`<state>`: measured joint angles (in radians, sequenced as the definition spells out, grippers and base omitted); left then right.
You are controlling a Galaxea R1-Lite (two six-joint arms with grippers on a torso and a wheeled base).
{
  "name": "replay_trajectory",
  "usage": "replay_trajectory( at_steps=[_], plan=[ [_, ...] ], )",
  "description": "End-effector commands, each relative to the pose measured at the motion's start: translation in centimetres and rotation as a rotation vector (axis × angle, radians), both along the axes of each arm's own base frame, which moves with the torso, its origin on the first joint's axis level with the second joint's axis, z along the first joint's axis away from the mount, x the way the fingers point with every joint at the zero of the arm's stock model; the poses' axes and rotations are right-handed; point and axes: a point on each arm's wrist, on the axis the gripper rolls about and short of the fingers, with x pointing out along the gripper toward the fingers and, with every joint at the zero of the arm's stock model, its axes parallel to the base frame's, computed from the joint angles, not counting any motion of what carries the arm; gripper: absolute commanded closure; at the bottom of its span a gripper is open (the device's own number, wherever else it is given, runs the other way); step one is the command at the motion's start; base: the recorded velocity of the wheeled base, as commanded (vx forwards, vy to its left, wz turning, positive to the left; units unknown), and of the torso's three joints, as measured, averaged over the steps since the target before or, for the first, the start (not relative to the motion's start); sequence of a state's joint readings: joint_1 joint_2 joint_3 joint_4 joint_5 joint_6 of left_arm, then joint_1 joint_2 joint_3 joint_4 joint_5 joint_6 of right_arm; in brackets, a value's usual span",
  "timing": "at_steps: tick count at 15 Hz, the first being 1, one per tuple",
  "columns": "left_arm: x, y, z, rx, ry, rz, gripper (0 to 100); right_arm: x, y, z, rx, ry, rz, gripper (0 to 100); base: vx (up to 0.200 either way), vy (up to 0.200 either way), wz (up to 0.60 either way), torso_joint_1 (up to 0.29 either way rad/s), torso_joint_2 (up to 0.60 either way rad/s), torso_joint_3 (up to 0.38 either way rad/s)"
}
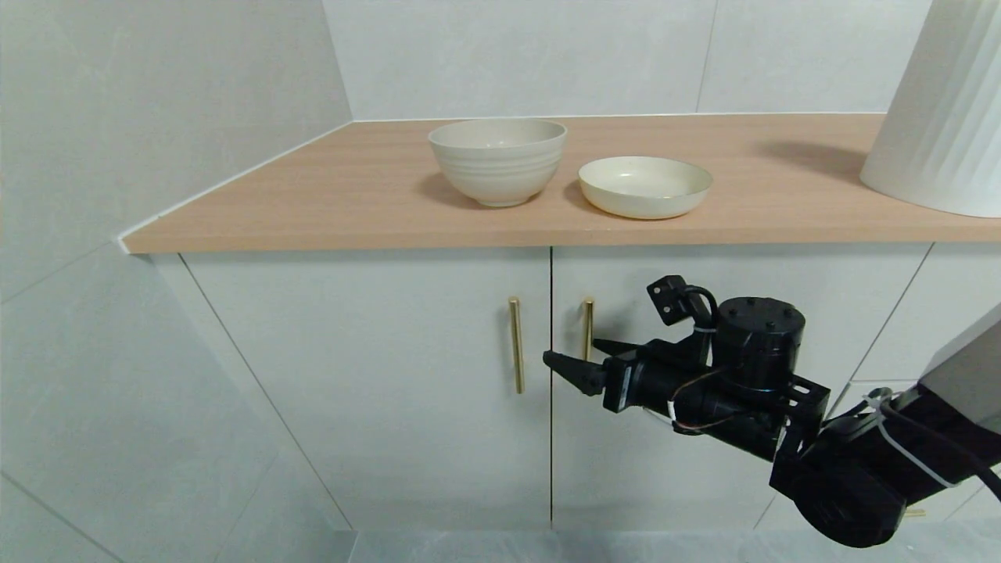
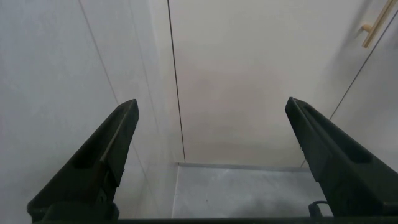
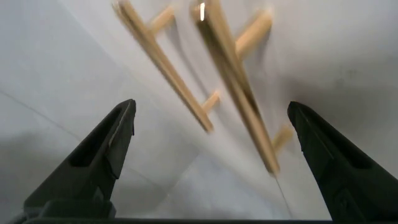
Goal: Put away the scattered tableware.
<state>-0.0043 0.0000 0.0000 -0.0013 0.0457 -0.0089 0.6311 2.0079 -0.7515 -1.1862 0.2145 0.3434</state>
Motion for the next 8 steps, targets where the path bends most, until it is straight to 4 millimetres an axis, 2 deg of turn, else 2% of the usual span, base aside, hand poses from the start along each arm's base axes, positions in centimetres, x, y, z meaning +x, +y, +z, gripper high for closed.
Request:
replay_trajectory(
  at_steps=[1, 3, 8],
  plan=[
    [0.0, 0.0, 0.0, 0.000, 0.000, 0.000, 0, 0.4, 0.3, -0.6, 0.022, 0.009, 0.001, 0, 0.000, 0.000, 0.00, 0.000, 0.00, 0.000],
    [0.0, 0.0, 0.0, 0.000, 0.000, 0.000, 0, 0.6, 0.6, -0.1, 0.101, 0.038, 0.009, 0, 0.000, 0.000, 0.00, 0.000, 0.00, 0.000],
    [0.0, 0.0, 0.0, 0.000, 0.000, 0.001, 0, -0.5, 0.3, 1.0, 0.179, 0.105, 0.092, 0, 0.000, 0.000, 0.00, 0.000, 0.00, 0.000]
  ],
)
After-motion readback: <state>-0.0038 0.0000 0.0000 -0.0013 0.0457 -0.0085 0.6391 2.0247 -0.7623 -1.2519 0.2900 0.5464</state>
